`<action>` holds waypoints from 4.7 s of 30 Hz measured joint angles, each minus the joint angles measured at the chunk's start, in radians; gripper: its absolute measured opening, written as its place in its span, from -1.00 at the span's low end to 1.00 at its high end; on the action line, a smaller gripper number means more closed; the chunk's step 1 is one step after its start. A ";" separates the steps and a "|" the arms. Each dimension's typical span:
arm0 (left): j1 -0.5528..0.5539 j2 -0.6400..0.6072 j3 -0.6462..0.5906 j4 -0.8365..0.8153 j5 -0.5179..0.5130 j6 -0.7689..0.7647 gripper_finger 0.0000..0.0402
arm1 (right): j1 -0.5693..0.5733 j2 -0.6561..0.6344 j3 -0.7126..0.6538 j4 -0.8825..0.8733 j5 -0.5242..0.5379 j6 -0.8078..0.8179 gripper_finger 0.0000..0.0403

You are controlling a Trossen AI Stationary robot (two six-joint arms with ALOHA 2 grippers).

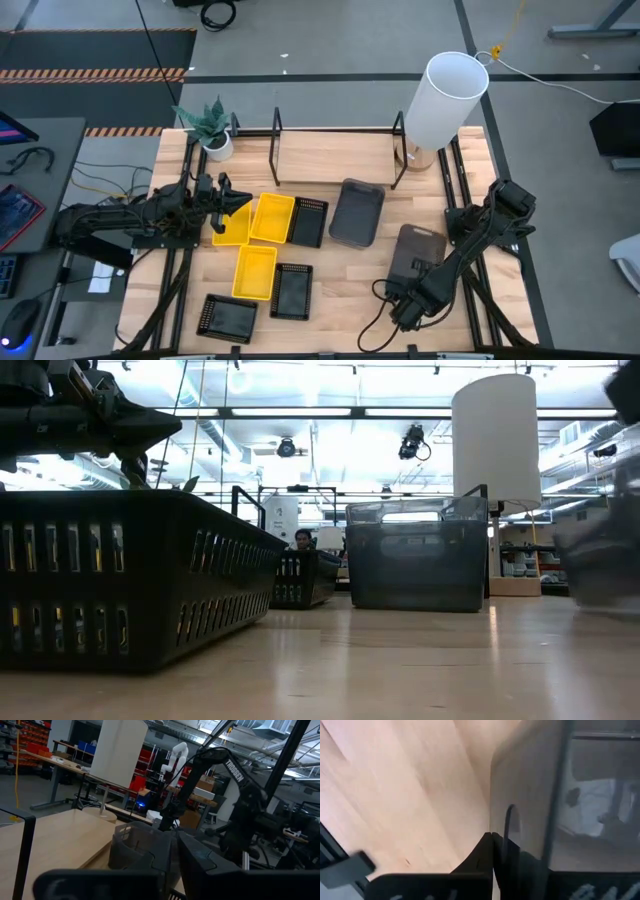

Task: Stack baskets on shelf by color
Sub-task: Stack the right transparent black bin on the transparent black bin, then put the stacked transparent black bins on the shelf

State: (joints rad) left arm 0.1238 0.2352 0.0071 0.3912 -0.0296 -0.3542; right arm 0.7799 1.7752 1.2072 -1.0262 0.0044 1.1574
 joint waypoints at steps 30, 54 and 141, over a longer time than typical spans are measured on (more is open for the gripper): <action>0.000 0.000 0.000 0.000 0.000 0.000 -0.83 | -0.451 0.000 0.283 -0.145 0.330 -0.587 -0.98; 0.000 0.000 0.000 0.000 0.000 0.000 -0.81 | -0.523 0.105 0.286 -0.042 0.162 -0.691 -0.93; 0.000 0.000 0.000 0.000 0.000 0.000 -0.84 | -0.552 0.087 0.115 0.136 0.059 -0.656 -0.89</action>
State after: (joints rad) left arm 0.1238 0.2355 0.0071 0.3912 -0.0295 -0.3542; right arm 0.2277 1.8618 1.3224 -0.8899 0.0636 0.5017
